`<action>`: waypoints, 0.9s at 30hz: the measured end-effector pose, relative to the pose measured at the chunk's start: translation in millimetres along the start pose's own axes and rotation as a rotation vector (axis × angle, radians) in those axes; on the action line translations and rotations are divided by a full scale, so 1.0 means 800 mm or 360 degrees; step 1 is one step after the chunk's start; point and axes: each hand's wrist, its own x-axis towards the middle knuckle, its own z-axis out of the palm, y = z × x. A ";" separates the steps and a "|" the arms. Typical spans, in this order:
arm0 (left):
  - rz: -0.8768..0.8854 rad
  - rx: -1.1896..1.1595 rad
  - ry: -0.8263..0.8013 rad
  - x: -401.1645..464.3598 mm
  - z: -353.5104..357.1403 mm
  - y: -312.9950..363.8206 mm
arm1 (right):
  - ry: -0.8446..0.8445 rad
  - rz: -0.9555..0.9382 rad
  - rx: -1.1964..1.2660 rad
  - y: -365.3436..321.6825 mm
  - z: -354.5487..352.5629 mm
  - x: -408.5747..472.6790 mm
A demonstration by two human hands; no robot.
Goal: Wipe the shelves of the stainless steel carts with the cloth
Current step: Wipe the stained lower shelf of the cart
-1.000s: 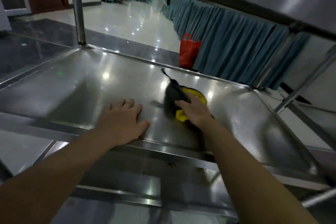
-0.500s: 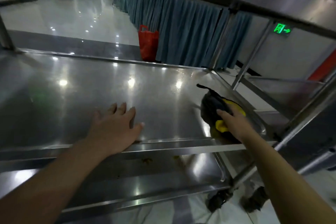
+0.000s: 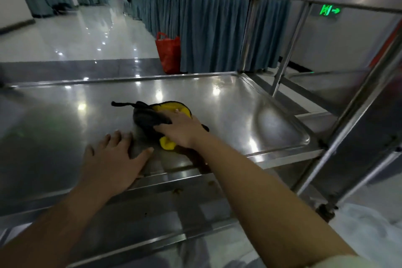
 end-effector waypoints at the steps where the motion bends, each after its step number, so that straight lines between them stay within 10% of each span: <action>1: -0.0006 -0.0007 0.0001 -0.002 0.000 0.001 | 0.0016 0.0056 0.0011 0.020 -0.009 -0.004; 12: 0.0012 0.0003 0.0056 -0.002 0.006 -0.001 | 0.0550 0.0858 -0.0019 0.160 -0.090 0.022; 21: 0.0009 -0.0108 0.0111 -0.007 0.002 -0.008 | -0.0010 -0.0044 -0.0069 -0.087 0.043 0.126; 27: -0.0029 -0.0166 0.0141 -0.012 -0.005 -0.005 | 0.0090 0.0017 -0.0016 -0.051 0.020 0.141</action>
